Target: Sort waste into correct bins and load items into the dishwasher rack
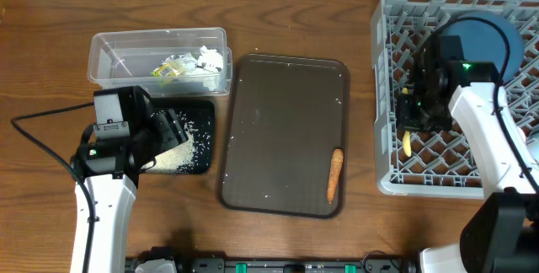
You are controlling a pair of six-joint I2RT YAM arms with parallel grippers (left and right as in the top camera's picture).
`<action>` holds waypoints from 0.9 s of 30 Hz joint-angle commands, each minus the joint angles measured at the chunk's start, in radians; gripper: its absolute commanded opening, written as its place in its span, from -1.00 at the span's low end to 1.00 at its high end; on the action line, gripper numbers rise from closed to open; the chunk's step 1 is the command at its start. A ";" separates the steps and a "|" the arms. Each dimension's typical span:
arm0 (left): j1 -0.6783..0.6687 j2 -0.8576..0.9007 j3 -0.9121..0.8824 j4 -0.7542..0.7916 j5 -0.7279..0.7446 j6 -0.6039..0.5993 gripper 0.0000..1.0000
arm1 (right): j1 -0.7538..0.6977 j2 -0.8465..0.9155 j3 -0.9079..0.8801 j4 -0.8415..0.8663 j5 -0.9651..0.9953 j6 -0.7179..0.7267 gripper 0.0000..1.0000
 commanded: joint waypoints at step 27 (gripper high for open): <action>-0.335 0.100 0.025 0.104 0.063 0.044 0.51 | 0.010 -0.031 0.159 0.083 -0.174 -0.092 0.38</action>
